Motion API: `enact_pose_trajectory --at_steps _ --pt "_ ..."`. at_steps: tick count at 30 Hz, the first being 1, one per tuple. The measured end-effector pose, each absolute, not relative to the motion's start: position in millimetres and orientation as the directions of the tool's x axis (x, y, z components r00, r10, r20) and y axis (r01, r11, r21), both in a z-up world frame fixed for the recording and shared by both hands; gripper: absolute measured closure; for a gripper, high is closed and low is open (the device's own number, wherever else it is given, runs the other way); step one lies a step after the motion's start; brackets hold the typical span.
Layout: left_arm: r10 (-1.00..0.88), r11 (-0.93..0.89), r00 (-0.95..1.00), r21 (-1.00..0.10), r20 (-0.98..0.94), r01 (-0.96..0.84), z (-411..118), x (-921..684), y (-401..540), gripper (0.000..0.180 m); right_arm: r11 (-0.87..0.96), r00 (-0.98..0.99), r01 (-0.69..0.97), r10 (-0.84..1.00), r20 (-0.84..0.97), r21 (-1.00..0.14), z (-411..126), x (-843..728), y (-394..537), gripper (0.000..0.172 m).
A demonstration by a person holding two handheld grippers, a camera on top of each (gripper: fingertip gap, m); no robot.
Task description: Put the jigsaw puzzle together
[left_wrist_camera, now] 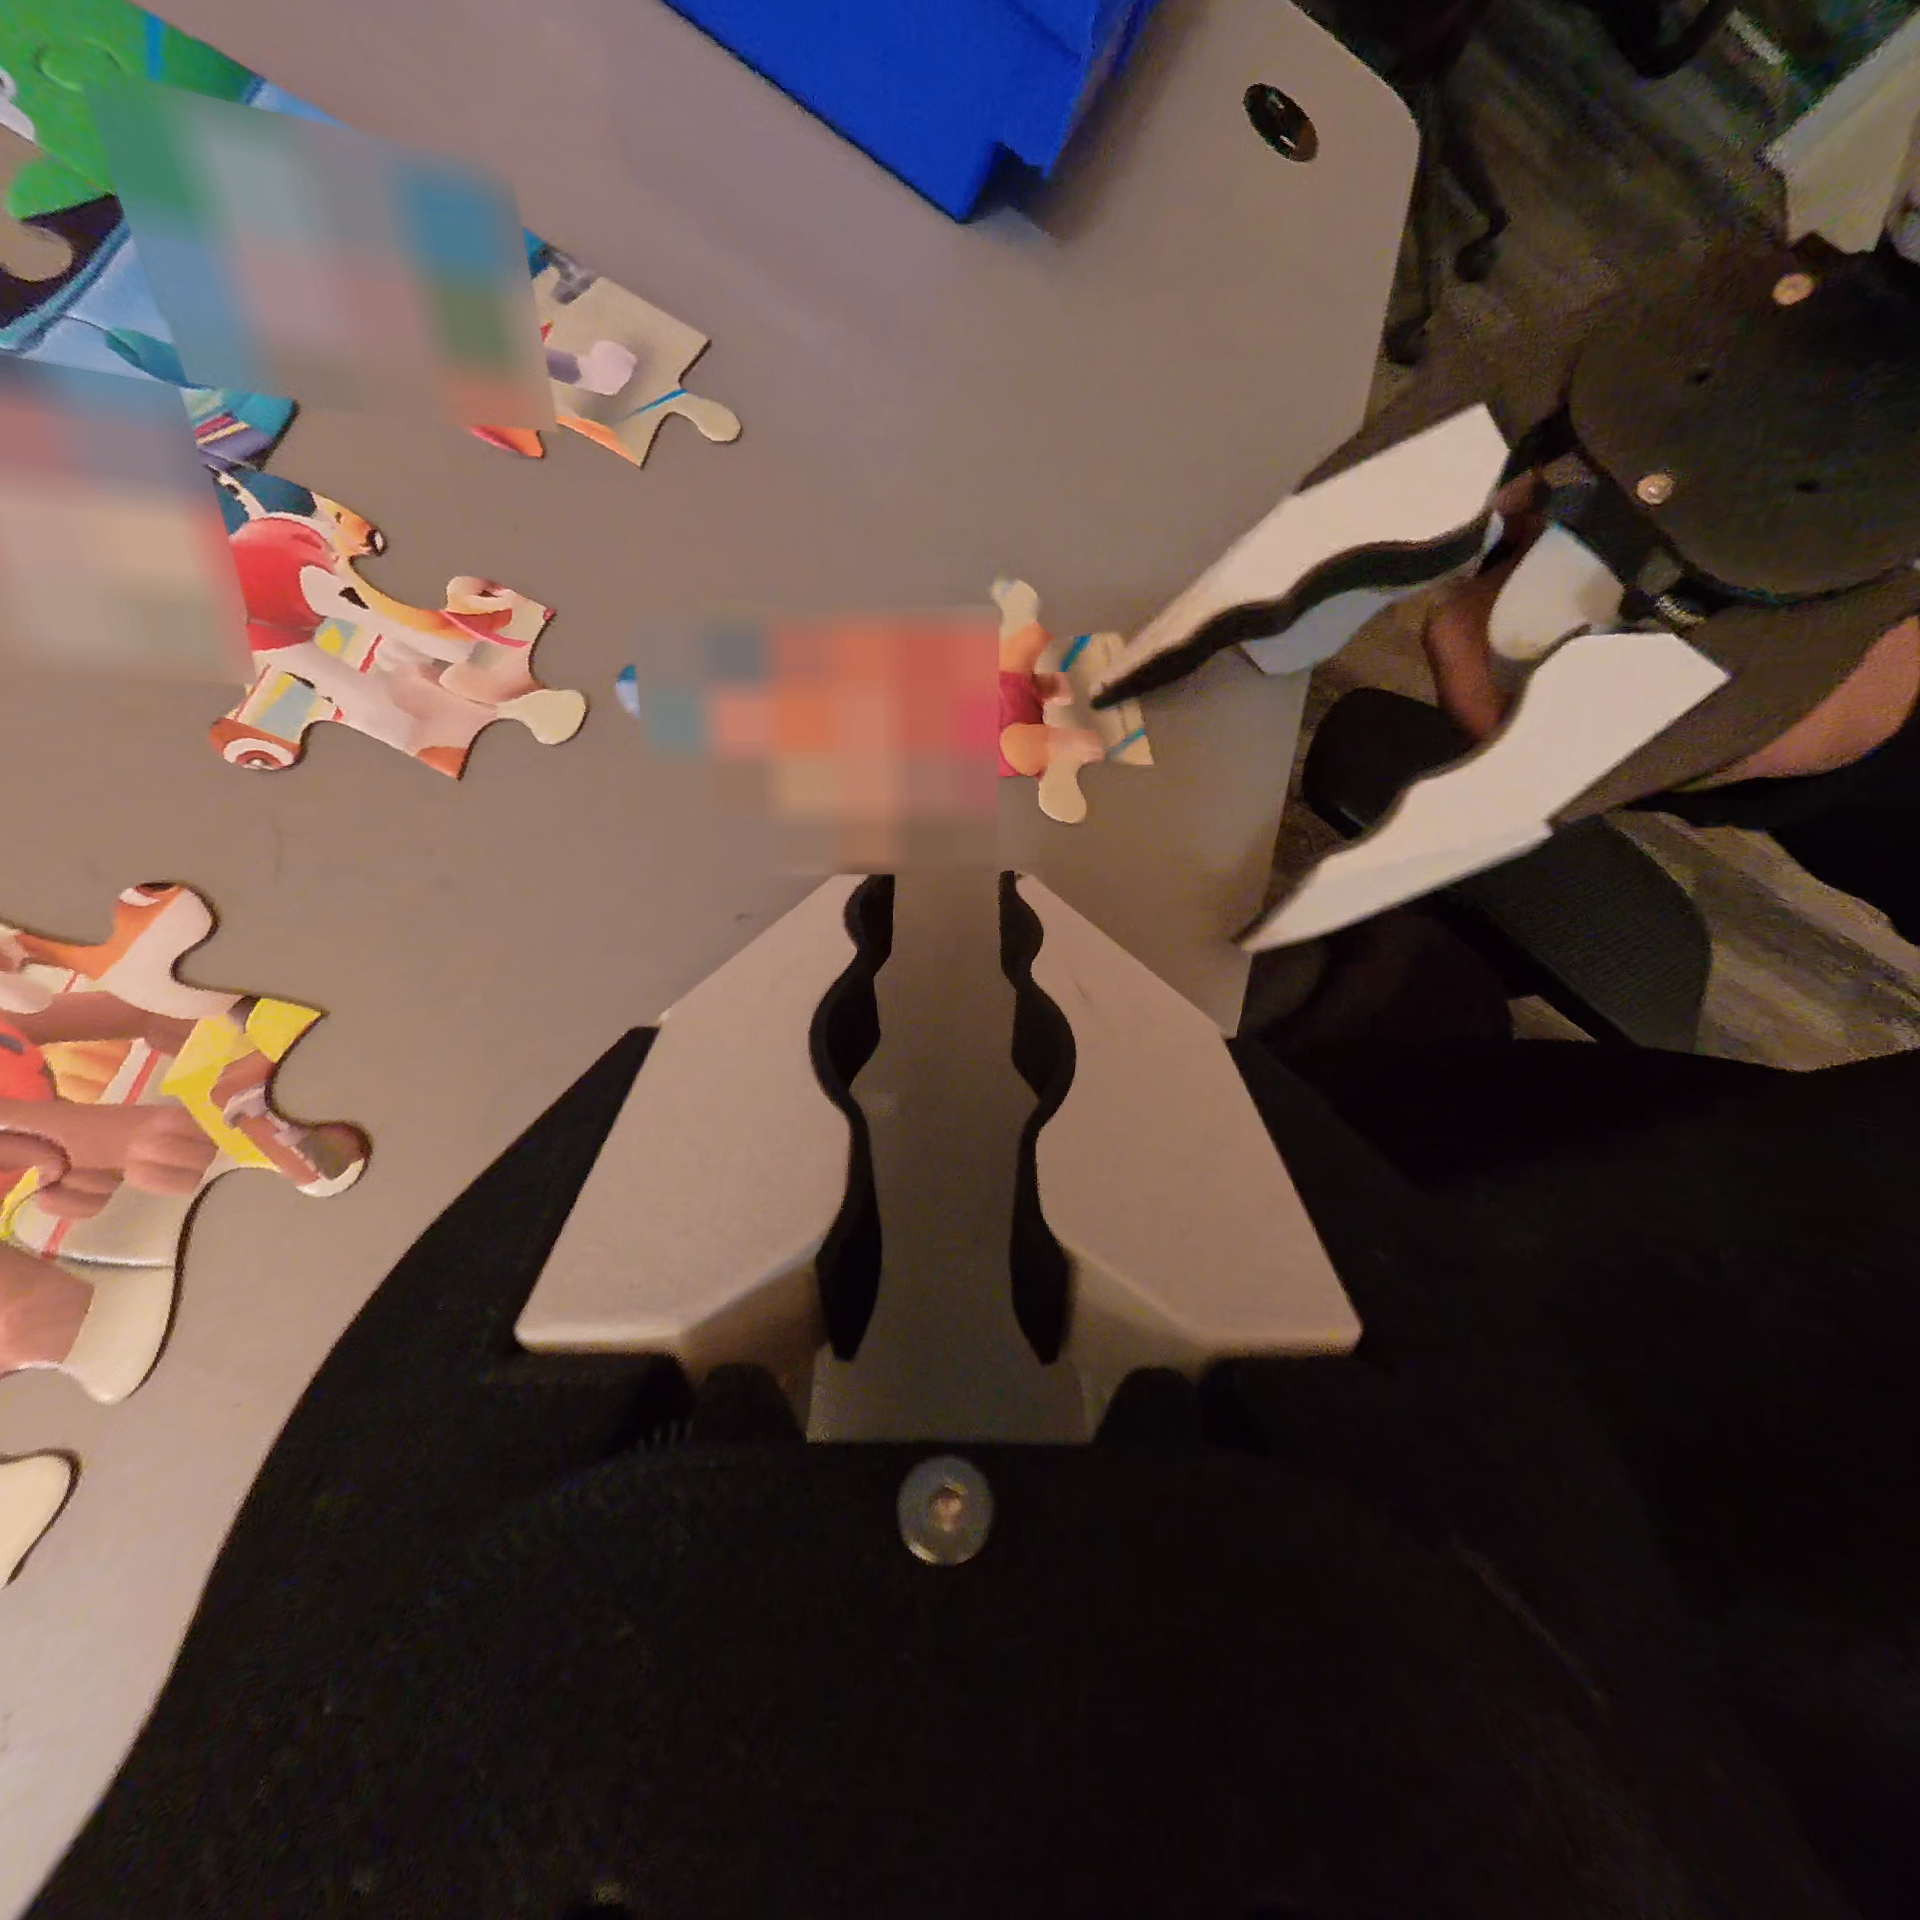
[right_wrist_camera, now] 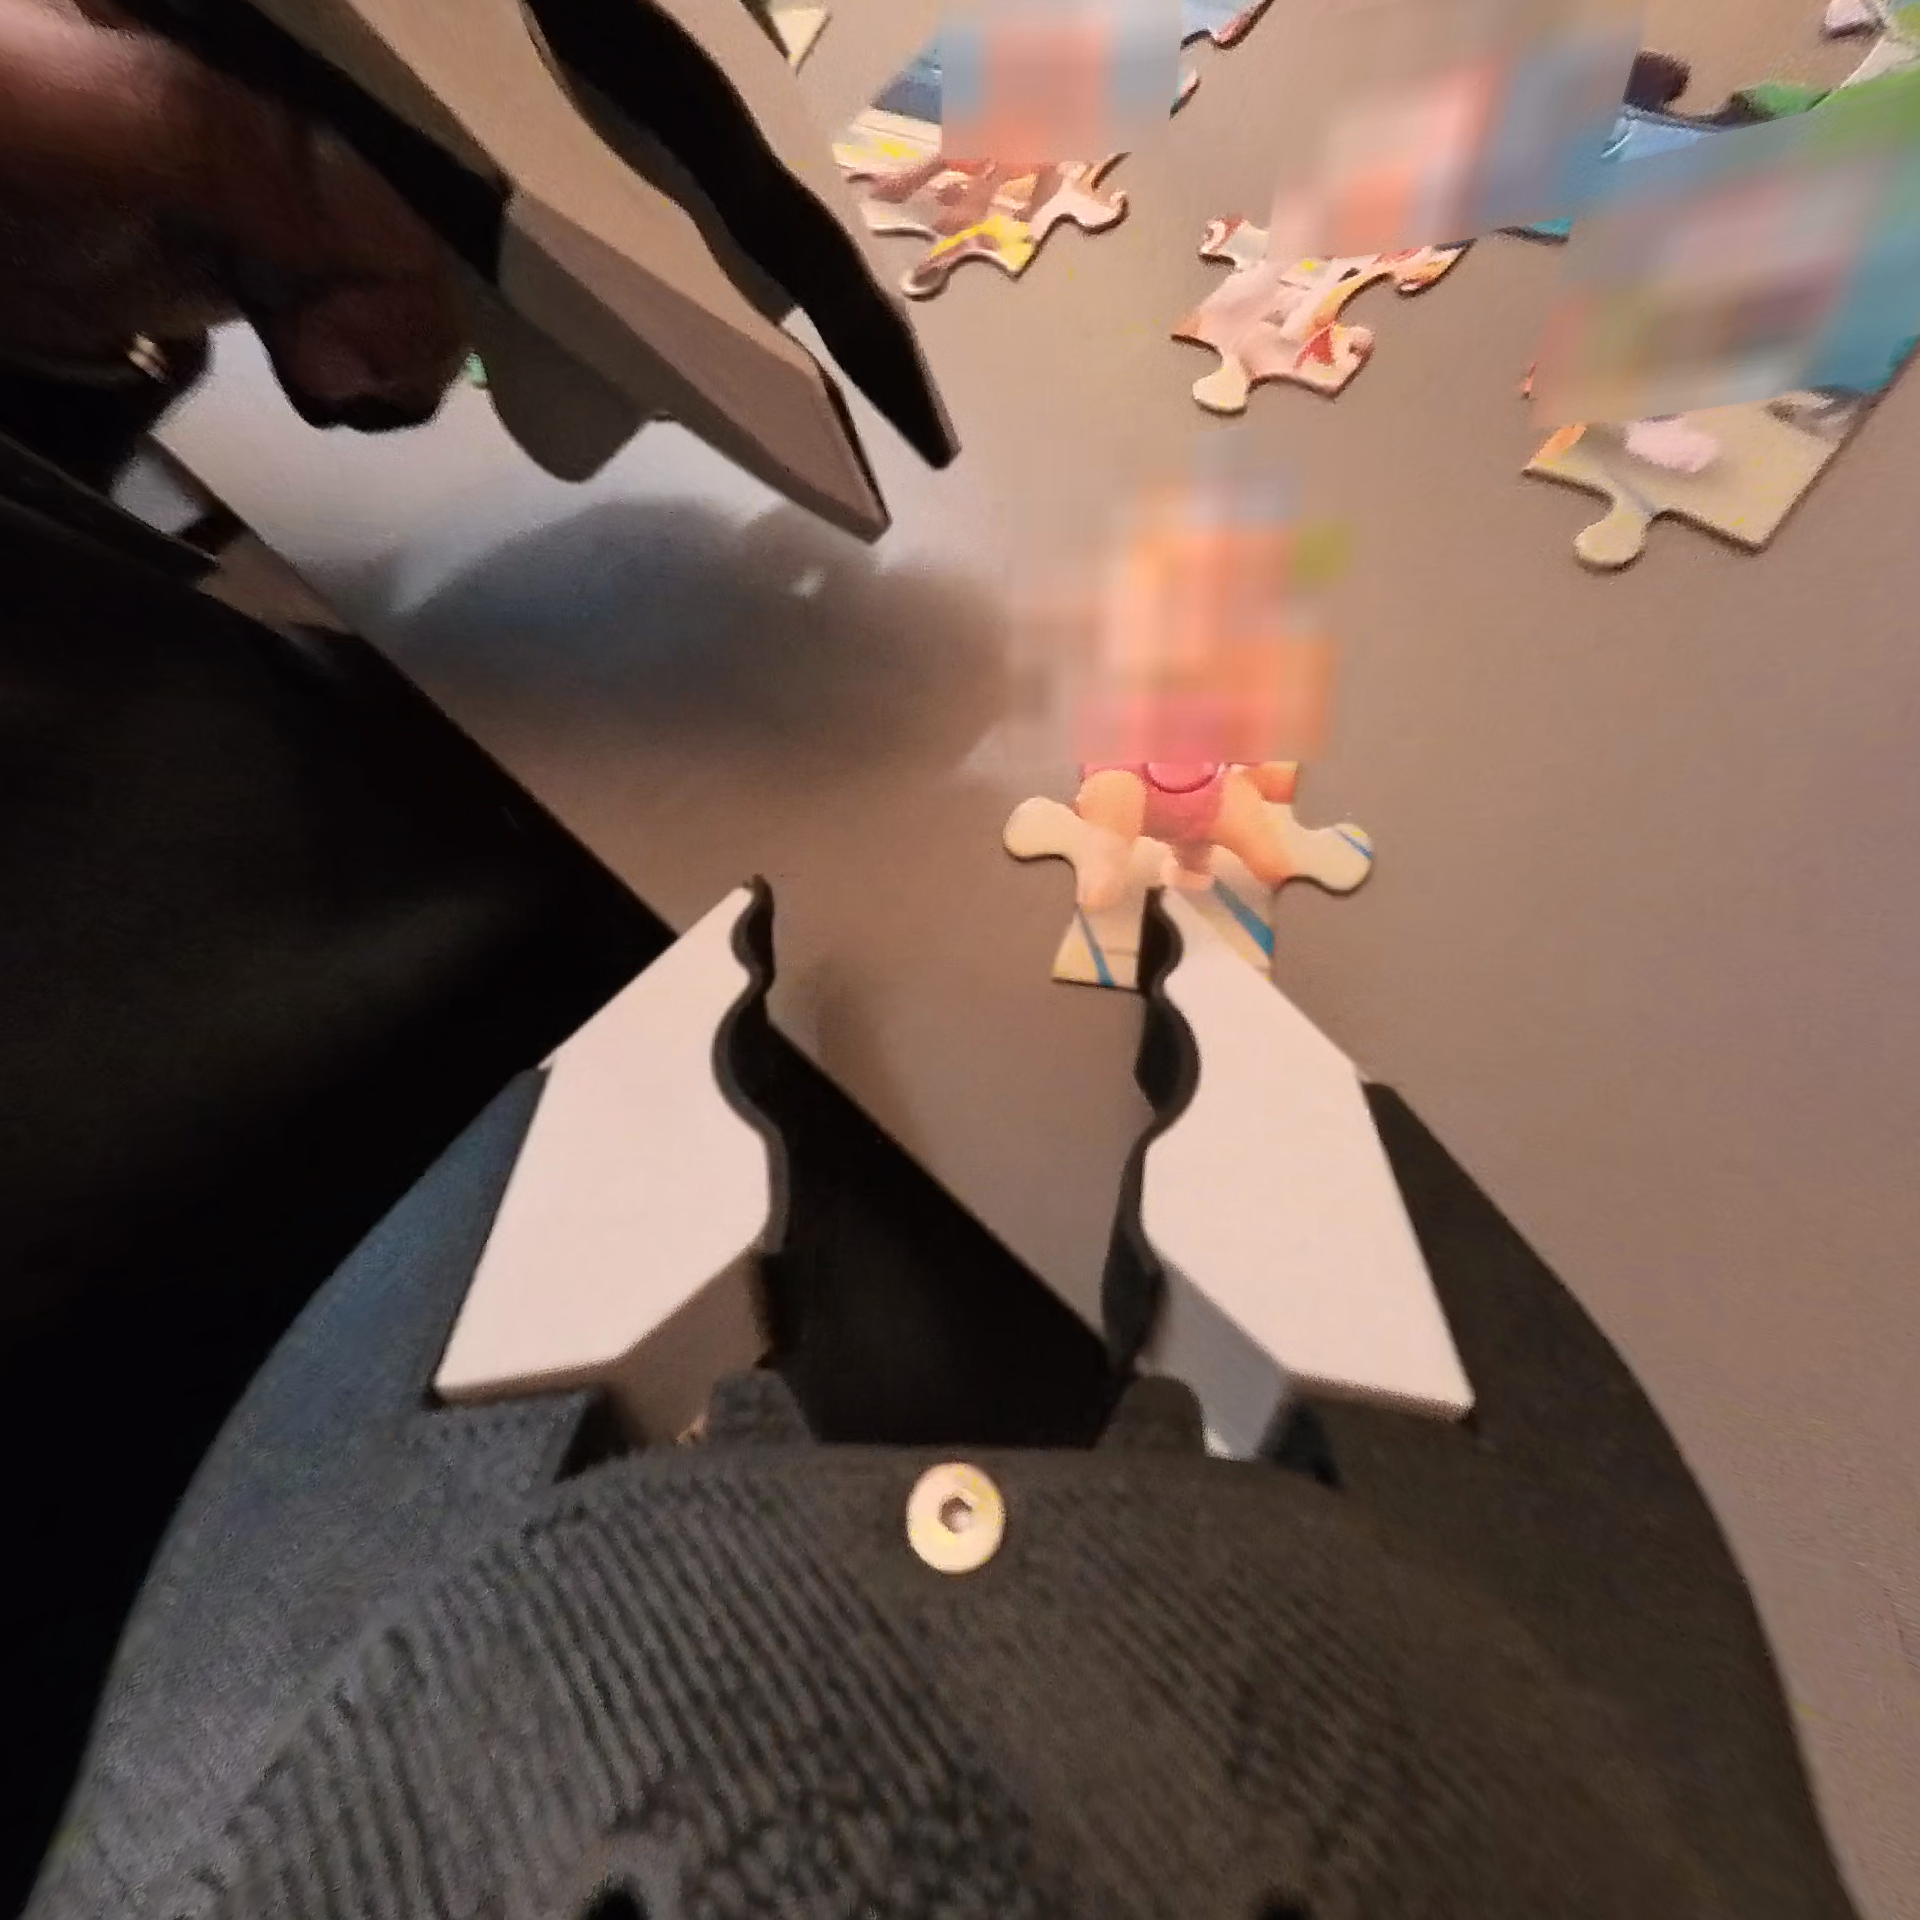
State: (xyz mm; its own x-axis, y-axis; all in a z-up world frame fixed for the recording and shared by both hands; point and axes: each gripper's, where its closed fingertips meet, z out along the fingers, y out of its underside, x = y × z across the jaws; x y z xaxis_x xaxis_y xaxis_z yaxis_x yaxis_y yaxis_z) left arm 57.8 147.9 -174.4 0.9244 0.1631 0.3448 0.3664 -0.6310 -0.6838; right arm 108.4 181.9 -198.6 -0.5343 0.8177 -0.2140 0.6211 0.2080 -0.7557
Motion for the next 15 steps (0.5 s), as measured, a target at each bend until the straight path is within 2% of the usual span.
enact_pose_trajectory --at_steps 4,8,10,12,15 --pt "0.183 -0.611 0.914 -0.686 0.362 0.394 -175 62 142 0.159 0.212 -0.550 0.632 0.801 -0.239 -0.745 -198 139 160 0.108" --pt "0.172 -0.622 0.916 -0.681 0.362 0.386 -179 72 141 0.159 0.322 -0.636 0.605 0.746 -0.197 -0.728 -199 167 140 0.108" --pt "0.161 -0.631 0.924 -0.683 0.348 0.367 -179 77 140 0.159 0.433 -0.678 0.521 0.733 -0.048 -0.736 -199 169 147 0.100" --pt "0.158 -0.632 0.930 -0.690 0.331 0.353 -178 81 139 0.159 0.570 -0.682 0.404 0.708 0.180 -0.715 -197 162 161 0.097" --pt "0.164 -0.621 0.928 -0.696 0.335 0.361 -177 84 139 0.159 0.749 -0.666 0.280 0.602 0.441 -0.600 -203 154 169 0.105"
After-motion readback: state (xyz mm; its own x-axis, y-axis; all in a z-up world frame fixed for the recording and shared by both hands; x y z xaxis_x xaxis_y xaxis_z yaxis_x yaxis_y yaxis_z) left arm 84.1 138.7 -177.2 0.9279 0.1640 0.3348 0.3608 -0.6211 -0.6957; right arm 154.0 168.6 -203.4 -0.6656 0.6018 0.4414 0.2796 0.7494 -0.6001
